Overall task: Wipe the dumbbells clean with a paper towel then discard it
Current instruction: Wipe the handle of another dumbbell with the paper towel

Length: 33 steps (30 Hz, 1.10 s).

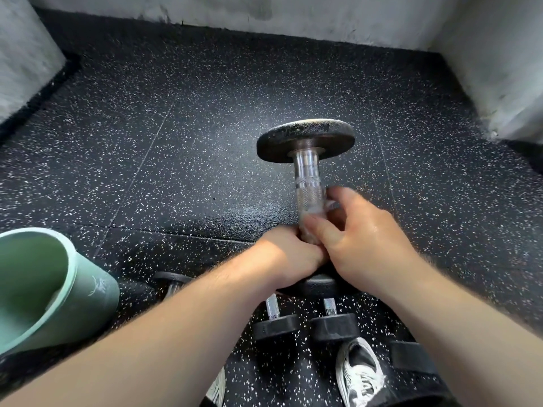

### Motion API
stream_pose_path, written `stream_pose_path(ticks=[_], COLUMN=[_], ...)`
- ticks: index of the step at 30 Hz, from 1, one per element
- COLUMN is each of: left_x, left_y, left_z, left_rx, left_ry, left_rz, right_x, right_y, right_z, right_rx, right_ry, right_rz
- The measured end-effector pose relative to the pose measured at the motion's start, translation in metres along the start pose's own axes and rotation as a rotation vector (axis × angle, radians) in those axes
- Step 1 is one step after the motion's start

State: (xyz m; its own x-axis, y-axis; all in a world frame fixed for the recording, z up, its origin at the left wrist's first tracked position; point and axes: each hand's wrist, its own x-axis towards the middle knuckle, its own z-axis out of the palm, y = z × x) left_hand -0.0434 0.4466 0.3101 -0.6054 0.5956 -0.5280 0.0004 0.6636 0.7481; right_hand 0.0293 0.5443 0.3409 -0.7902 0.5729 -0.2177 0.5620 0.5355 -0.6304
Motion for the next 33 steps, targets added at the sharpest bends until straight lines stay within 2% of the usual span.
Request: stream_pose_path(ticks=[5, 9, 13, 19, 25, 30, 33], left_x=[0.000, 0.001, -0.001, 0.002, 0.001, -0.002, -0.001], left_y=[-0.003, -0.005, -0.007, -0.006, -0.009, -0.010, -0.010], left_z=[-0.001, -0.002, -0.004, -0.011, -0.016, -0.011, -0.009], left_rx=[-0.021, 0.019, 0.094, 0.069, 0.020, -0.022, -0.022], left_ry=[-0.003, -0.006, 0.037, 0.019, -0.044, -0.034, -0.058], left_rz=[0.028, 0.046, 0.087, 0.170, 0.183, 0.231, 0.273], right_x=[0.008, 0.010, 0.012, 0.020, 0.016, 0.011, 0.011], right_y=[0.007, 0.013, 0.017, 0.026, 0.020, 0.015, 0.010], right_z=[-0.001, 0.001, 0.009, 0.014, 0.018, 0.008, 0.014], right_rx=[0.145, 0.479, 0.725, 1.018, 0.875, 0.821, 0.660], right_ry=[-0.142, -0.285, -0.283, -0.363, -0.255, -0.455, -0.338], right_rz=[0.020, 0.076, 0.116, -0.065, -0.115, -0.038, -0.053])
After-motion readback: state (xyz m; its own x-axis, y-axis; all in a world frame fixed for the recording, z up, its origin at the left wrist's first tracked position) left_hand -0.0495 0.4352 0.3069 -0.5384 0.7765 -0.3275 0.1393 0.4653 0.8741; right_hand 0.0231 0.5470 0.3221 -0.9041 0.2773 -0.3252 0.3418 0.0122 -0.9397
